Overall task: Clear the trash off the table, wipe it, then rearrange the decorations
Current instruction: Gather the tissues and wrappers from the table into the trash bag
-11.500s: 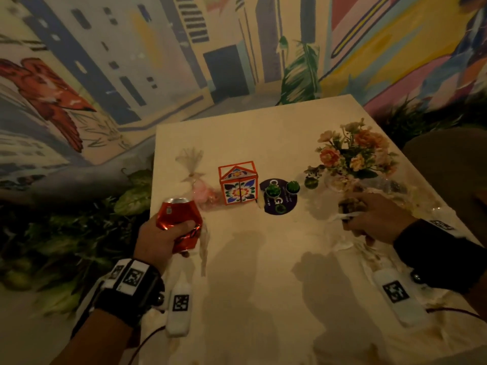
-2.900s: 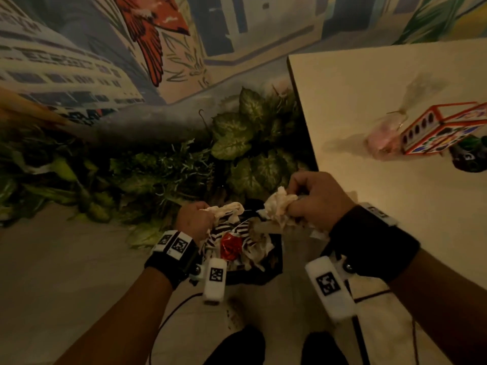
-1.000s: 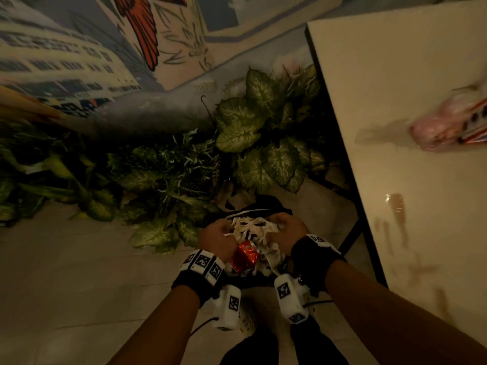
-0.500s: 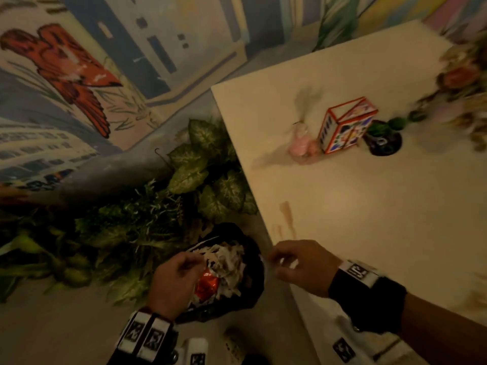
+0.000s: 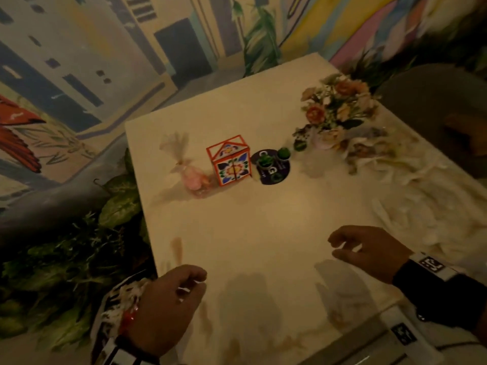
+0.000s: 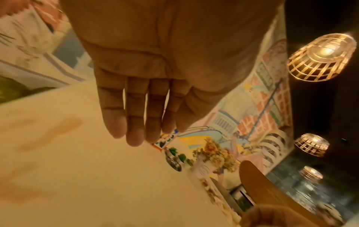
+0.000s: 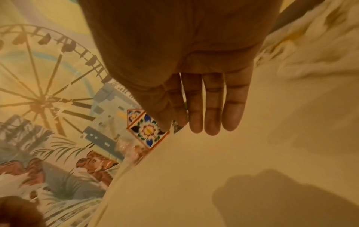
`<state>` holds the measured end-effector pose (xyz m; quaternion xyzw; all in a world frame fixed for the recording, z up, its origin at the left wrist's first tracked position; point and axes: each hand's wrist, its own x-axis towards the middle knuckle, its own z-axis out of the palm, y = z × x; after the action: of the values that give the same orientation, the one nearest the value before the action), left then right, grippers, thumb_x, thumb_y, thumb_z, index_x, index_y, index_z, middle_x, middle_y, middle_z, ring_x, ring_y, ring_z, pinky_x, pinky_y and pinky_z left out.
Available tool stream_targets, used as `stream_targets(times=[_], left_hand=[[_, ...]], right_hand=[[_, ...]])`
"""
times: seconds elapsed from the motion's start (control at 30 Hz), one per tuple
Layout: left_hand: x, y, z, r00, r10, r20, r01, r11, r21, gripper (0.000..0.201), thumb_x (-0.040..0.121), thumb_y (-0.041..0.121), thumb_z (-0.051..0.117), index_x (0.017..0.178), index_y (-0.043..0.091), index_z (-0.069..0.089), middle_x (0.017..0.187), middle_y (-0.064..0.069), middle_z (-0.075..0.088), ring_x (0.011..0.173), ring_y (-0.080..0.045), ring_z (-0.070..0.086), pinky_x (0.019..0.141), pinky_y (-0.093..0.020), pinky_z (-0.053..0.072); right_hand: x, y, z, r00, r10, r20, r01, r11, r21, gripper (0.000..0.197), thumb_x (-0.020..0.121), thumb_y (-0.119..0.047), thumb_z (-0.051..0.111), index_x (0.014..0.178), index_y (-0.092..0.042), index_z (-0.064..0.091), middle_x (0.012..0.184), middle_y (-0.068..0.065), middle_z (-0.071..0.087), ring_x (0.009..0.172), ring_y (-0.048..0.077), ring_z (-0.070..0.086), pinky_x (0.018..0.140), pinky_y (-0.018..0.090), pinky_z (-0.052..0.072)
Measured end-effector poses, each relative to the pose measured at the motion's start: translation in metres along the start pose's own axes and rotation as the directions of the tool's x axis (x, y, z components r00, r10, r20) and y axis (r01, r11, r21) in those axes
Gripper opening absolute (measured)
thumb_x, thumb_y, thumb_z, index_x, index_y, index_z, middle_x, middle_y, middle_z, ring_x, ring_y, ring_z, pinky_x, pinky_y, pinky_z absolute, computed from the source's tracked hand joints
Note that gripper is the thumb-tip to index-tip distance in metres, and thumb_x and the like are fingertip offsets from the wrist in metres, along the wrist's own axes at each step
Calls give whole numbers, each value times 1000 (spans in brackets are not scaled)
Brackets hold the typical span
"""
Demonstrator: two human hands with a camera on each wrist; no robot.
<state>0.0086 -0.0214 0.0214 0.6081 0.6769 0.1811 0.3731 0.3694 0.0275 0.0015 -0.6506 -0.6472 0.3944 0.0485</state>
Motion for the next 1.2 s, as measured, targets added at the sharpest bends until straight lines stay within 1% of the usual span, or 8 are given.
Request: stream_targets(times=[0.1,0.27,0.4,0.53,0.77,0.93,1.07,1.2], left_hand=[[15,15,14,994,98,52,-99,995,20,22,80,11,71,86,32,67,88,24,66,83,3,61,66,-7,48],[45,35,34,965,240,105,-247,967,62,20,82,12,69,88,30,64,86,18,65,84,2,59,64,-7,46],[63,59,54,951,267,153,-278,959,53,15,82,12,68,88,26,66,87,15,65,84,-1,58,63,-9,46],[87,92,84,944,253,214,-277,956,93,15,82,16,67,92,27,64,92,14,65,76,-6,60,65,-12,46],[146,155,165,982,69,174,-100,979,178,34,83,21,68,115,23,57,103,2,59,78,-18,58,75,-24,44],[186,183,225,993,-68,97,45,975,219,54,83,24,67,131,18,45,122,-8,48,103,-26,57,83,-29,43],[205,200,258,980,-198,12,193,965,180,62,78,15,67,133,18,40,128,-8,37,110,-30,51,88,-31,44],[220,216,283,974,-227,-6,225,963,148,70,76,10,68,137,15,35,132,-8,28,112,-31,49,85,-25,39]], right_hand=[[-3,17,-28,994,44,-99,-44,999,5,16,79,-25,72,89,-34,63,91,-15,67,78,1,62,63,7,45],[-16,37,-64,960,108,-258,-108,994,15,15,77,-24,74,88,-28,67,87,-11,68,75,3,61,62,8,41],[-24,51,-87,937,169,-306,-159,986,58,18,75,-23,76,90,-25,67,88,-11,67,82,4,62,69,22,42],[-13,75,-116,938,164,-304,-163,986,27,23,72,-25,78,92,-26,67,91,-12,65,85,8,62,71,22,45],[43,144,-175,951,143,-273,-172,982,-85,34,73,-28,77,103,-25,62,111,-1,62,91,16,57,79,27,42],[69,182,-197,969,131,-211,-172,967,-188,55,72,-28,78,121,-23,54,130,4,48,114,24,51,88,30,41],[87,206,-207,960,170,-223,-226,940,-255,73,66,-34,81,129,-28,46,137,6,38,125,27,41,101,37,38],[106,225,-211,948,217,-231,-270,935,-231,88,62,-39,83,136,-29,38,144,8,30,132,29,34,104,39,35]])
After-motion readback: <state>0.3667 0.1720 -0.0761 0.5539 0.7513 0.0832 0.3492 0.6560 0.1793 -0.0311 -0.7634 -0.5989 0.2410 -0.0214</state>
